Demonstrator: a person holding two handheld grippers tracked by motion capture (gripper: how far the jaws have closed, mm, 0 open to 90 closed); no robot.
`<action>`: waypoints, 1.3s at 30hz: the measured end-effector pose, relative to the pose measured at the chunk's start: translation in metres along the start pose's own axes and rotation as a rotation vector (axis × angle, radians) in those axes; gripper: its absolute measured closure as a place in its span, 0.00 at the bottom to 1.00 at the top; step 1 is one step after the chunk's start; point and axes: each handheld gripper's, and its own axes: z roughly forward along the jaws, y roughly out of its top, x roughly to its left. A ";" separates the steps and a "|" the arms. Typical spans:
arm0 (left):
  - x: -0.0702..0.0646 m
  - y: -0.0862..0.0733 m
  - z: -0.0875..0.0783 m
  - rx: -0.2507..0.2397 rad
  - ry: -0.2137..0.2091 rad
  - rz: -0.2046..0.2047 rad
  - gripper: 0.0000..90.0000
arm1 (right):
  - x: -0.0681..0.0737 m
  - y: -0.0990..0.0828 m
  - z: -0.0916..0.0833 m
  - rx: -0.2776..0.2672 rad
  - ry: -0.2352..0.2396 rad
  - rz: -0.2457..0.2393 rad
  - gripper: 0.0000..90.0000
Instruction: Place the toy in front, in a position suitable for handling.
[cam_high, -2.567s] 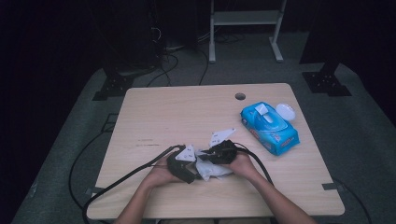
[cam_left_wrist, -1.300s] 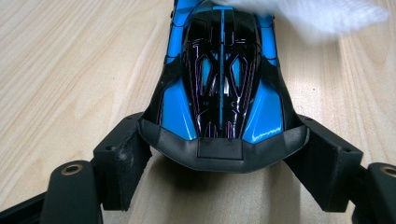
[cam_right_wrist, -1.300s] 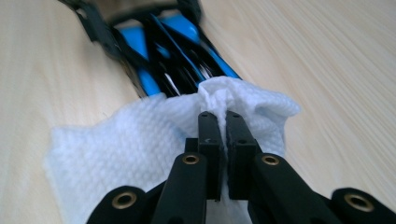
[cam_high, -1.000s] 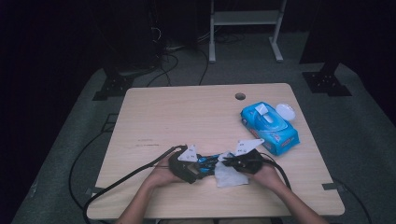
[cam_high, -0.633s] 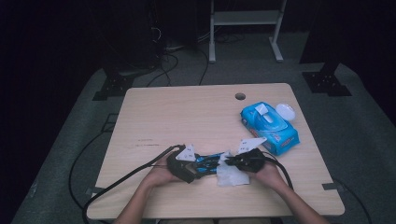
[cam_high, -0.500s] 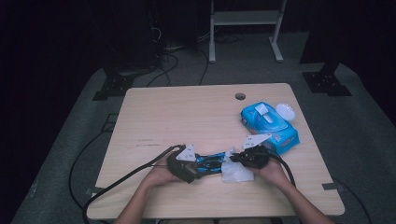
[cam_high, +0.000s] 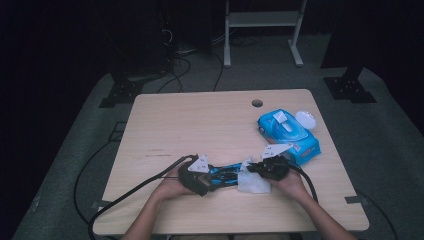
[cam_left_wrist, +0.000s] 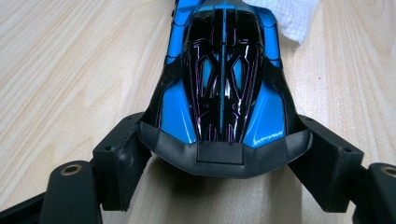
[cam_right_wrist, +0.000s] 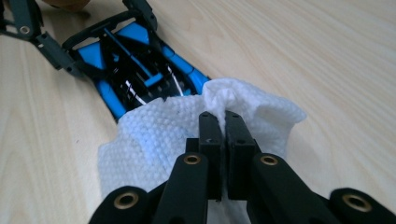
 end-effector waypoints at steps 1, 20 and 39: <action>0.000 0.000 0.000 0.000 0.001 -0.001 0.27 | 0.000 -0.001 -0.001 0.002 0.007 0.009 0.97; 0.001 -0.002 0.000 -0.009 0.004 -0.014 0.27 | 0.007 0.015 0.004 -0.035 0.079 0.040 0.97; 0.002 -0.002 -0.001 -0.004 -0.001 -0.008 0.27 | 0.032 0.062 0.058 0.014 0.091 -0.109 0.97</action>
